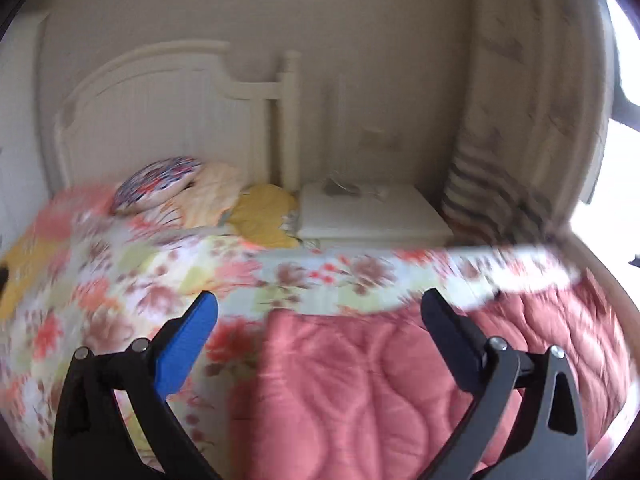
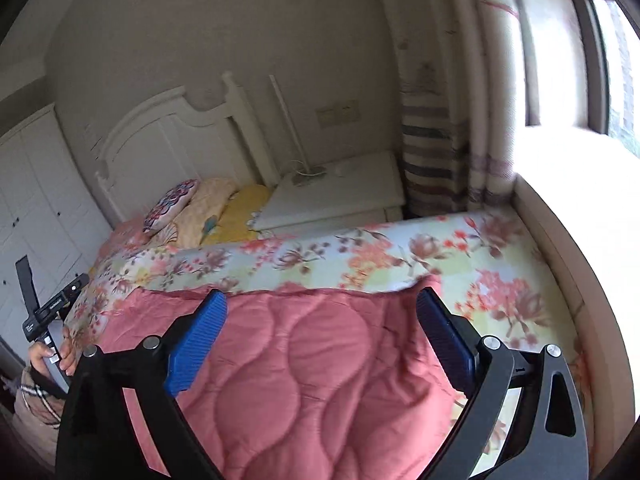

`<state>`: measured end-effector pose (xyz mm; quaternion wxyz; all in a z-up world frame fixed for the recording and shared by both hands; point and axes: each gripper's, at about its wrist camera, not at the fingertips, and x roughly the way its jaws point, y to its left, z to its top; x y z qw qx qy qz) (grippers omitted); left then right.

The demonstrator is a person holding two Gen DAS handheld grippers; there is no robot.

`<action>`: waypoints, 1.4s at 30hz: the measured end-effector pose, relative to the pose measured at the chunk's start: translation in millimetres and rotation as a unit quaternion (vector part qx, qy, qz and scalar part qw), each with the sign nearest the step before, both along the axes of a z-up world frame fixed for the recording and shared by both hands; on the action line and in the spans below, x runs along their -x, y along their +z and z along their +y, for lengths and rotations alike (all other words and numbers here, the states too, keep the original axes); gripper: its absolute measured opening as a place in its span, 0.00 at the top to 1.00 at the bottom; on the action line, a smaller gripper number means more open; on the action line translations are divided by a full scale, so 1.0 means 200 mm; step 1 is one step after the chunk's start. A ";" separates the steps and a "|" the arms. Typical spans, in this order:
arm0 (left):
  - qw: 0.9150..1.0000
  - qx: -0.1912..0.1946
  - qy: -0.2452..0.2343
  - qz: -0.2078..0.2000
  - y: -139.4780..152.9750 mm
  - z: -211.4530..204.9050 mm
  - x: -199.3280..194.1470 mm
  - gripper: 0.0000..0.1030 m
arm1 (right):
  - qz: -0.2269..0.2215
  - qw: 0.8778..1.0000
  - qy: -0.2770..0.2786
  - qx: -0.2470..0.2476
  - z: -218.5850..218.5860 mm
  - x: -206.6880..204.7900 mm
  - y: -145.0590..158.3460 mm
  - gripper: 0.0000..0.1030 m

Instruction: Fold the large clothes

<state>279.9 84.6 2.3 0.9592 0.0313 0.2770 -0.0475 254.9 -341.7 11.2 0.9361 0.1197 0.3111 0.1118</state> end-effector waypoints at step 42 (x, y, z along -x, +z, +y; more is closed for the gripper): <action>0.983 -0.052 -0.024 0.175 -0.44 -0.25 -0.45 0.02 | 0.151 0.973 0.073 0.156 0.60 -0.46 -0.57 0.14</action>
